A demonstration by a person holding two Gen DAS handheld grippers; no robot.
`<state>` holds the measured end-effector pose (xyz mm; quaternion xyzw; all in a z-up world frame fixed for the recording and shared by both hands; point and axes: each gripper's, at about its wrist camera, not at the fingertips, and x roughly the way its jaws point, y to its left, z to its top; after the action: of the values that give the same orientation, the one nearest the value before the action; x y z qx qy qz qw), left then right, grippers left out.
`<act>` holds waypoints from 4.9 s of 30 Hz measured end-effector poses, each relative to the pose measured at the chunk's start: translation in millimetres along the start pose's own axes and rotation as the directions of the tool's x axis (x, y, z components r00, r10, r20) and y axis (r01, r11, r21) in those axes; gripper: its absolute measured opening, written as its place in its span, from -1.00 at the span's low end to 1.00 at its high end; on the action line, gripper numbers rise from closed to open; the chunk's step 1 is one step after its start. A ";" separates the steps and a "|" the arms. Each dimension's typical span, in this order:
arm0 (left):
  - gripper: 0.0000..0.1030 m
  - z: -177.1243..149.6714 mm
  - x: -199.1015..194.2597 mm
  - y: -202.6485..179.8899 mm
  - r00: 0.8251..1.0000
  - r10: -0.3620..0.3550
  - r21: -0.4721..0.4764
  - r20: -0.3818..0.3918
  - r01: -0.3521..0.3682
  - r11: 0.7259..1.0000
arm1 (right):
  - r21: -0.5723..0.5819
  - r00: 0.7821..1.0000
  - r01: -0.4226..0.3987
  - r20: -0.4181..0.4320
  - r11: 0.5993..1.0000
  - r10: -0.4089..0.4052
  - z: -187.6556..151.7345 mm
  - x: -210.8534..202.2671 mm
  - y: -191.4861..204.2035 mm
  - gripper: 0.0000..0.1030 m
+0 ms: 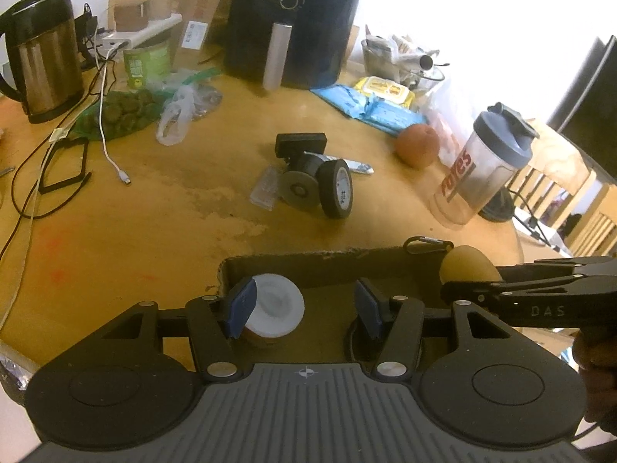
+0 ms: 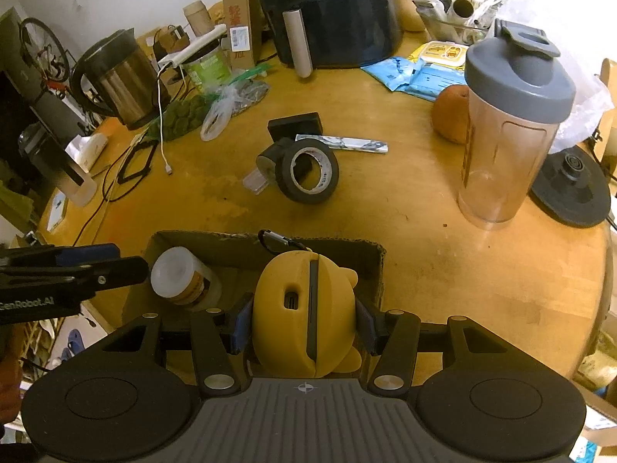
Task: Organize rigid objects
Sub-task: 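Lower the yellow dog-face pouch into the box and open the right gripper, then move the right gripper to the black tape roll and grasp it, then lift the tape roll with the right gripper while the left gripper approaches the black round puck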
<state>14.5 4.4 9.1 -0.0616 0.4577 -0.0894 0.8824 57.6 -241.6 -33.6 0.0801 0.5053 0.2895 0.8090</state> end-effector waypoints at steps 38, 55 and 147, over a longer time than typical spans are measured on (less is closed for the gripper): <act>0.08 -15.5 -14.8 -11.6 0.998 0.060 0.018 -0.027 -0.060 0.998 | -0.014 0.999 0.034 0.001 0.999 -0.034 1.0 5.4 1.0 1.00; 0.08 -2.9 -5.8 9.2 0.999 0.025 -0.013 -0.043 -0.025 1.000 | -0.015 0.998 0.066 0.012 0.998 -0.066 34.7 20.6 6.9 1.00; 0.08 75.3 28.0 27.2 1.000 -0.007 0.074 0.024 0.005 0.997 | 0.033 0.992 -0.034 0.125 0.999 0.030 113.3 48.1 -6.1 -0.60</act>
<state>94.8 27.0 24.8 -0.0315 0.4433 -0.1080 0.8893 173.2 -201.7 -19.3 0.1201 0.4577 0.2881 0.8325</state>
